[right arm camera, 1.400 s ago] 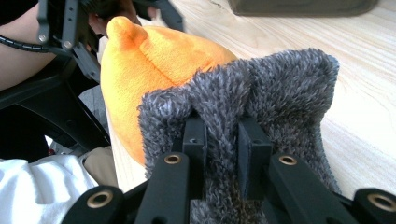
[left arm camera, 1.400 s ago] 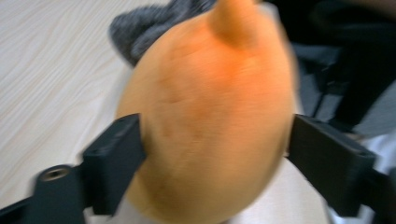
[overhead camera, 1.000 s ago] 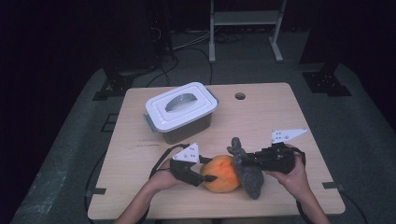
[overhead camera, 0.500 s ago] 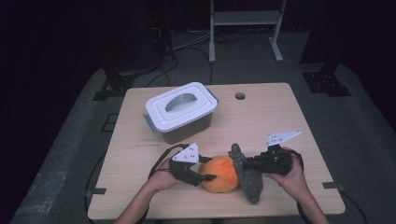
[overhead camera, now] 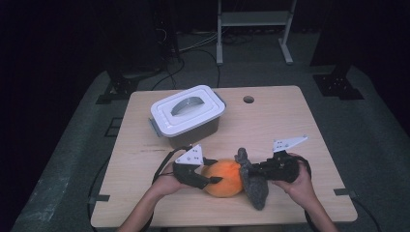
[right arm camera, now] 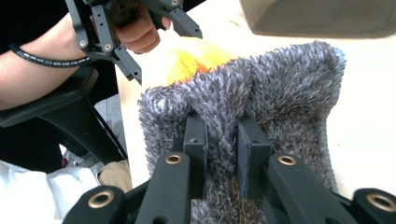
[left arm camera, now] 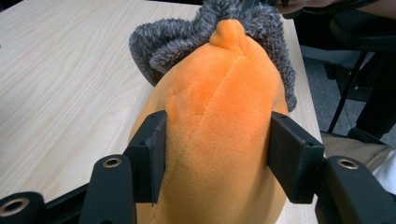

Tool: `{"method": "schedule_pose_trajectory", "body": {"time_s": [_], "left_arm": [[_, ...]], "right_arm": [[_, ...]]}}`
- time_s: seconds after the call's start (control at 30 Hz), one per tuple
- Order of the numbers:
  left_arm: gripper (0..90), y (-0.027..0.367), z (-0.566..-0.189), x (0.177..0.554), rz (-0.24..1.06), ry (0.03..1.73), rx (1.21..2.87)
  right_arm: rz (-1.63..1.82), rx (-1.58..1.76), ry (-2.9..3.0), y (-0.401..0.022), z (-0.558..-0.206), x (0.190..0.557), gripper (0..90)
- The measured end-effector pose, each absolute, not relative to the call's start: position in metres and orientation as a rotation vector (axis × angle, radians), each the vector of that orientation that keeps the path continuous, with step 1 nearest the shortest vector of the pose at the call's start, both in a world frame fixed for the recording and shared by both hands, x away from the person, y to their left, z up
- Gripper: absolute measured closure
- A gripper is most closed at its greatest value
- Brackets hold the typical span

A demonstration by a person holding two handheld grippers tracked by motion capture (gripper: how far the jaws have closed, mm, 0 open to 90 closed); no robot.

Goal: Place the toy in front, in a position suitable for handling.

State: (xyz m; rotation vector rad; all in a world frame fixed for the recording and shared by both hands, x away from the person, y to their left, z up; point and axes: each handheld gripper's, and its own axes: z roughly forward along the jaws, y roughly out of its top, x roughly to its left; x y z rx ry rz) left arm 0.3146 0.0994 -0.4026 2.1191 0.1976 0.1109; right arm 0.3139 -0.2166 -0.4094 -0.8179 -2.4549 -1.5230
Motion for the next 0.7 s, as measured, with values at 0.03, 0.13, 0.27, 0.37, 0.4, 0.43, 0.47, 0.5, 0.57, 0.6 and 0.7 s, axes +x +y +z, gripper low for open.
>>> {"method": "schedule_pose_trajectory", "body": {"time_s": [0.03,0.13,0.27,0.37,0.4,0.43,0.47,0.5,0.57,0.6,0.7], "left_arm": [[42.6,0.099,-0.402,0.315,0.113,0.200,2.120],[42.1,0.098,-0.402,0.315,0.113,0.201,2.119],[39.4,0.095,-0.404,0.314,0.108,0.195,2.122],[31.2,0.094,-0.406,0.314,0.099,0.200,2.129],[28.3,0.093,-0.406,0.315,0.097,0.207,2.128],[24.7,0.092,-0.407,0.316,0.093,0.218,2.134],[21.0,0.091,-0.408,0.316,0.091,0.224,2.138],[19.6,0.090,-0.410,0.316,0.085,0.225,2.142],[19.9,0.089,-0.412,0.315,0.082,0.216,2.144],[19.9,0.088,-0.412,0.315,0.080,0.206,2.147],[23.3,0.088,-0.411,0.313,0.058,0.178,2.148]], "right_arm": [[-1.532,-0.817,-2.454,-0.217,-0.408,0.313,75.8],[-1.612,-0.786,-2.442,-0.216,-0.396,0.309,75.8],[-1.619,-0.747,-2.468,-0.208,-0.391,0.305,75.8],[-1.580,-0.746,-2.464,-0.207,-0.398,0.307,75.8],[-1.577,-0.742,-2.465,-0.207,-0.399,0.308,75.7],[-1.575,-0.746,-2.466,-0.208,-0.399,0.308,75.8],[-1.571,-0.748,-2.469,-0.209,-0.399,0.308,75.7],[-1.570,-0.753,-2.463,-0.209,-0.400,0.308,75.7],[-1.567,-0.775,-2.462,-0.213,-0.403,0.311,75.7],[-1.567,-0.775,-2.462,-0.213,-0.403,0.311,75.7],[-1.557,-0.806,-2.458,-0.219,-0.406,0.314,75.6]]}}
